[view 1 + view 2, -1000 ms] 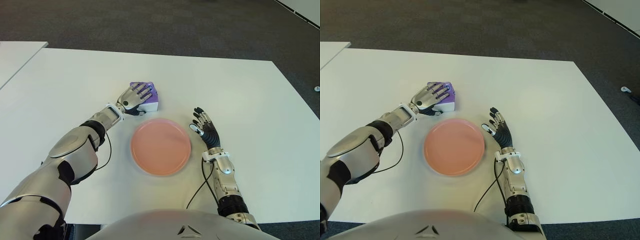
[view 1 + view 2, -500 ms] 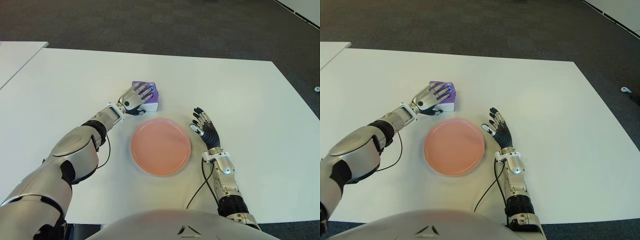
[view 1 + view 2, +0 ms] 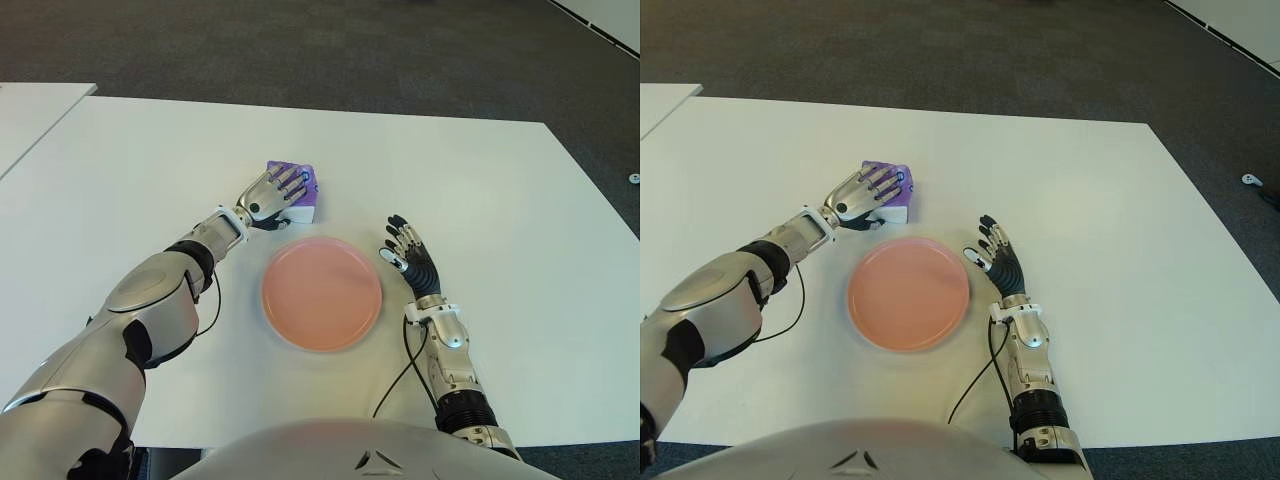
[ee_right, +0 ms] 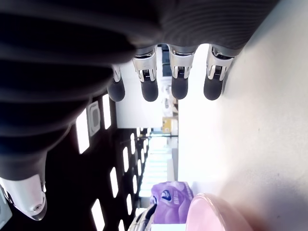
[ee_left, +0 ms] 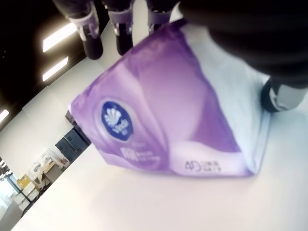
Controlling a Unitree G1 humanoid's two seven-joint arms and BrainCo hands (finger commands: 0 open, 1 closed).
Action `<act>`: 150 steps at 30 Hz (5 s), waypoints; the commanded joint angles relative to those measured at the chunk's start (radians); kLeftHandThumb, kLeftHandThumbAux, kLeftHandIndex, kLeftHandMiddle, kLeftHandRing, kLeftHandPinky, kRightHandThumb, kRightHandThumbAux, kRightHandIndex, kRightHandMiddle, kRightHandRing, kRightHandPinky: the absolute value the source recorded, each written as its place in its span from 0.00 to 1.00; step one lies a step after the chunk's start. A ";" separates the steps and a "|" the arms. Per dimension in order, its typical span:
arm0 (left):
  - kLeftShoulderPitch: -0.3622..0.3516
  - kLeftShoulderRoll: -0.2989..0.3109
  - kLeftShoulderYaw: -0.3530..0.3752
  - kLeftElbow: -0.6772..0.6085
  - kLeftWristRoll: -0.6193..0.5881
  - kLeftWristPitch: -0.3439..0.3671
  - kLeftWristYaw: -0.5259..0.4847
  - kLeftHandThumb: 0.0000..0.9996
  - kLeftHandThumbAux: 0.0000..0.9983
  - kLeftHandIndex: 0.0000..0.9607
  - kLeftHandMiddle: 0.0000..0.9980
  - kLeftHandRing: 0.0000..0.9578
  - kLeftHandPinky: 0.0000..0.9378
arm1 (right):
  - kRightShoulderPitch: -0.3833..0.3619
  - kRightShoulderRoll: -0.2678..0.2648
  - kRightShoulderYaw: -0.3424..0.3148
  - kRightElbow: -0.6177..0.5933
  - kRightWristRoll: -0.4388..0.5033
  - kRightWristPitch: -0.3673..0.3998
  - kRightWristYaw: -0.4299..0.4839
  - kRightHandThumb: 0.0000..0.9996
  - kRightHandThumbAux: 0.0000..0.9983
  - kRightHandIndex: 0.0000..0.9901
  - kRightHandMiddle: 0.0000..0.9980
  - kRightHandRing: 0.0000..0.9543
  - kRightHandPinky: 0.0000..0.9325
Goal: Put the tissue paper into the plate.
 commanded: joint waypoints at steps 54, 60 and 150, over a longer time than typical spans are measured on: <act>0.116 -0.038 0.204 0.040 -0.127 -0.185 -0.244 0.71 0.70 0.46 0.88 0.88 0.90 | 0.124 0.012 0.000 0.091 0.002 0.088 -0.017 0.00 0.60 0.00 0.00 0.00 0.00; 0.119 -0.034 0.214 0.042 -0.128 -0.190 -0.251 0.72 0.70 0.46 0.88 0.89 0.91 | 0.122 0.011 0.000 0.092 0.002 0.086 -0.016 0.00 0.61 0.00 0.00 0.00 0.00; 0.385 0.246 0.828 -1.076 -0.574 -0.645 -0.606 0.73 0.70 0.46 0.88 0.90 0.92 | 0.113 0.027 0.011 0.118 -0.012 0.082 -0.044 0.01 0.57 0.00 0.00 0.00 0.00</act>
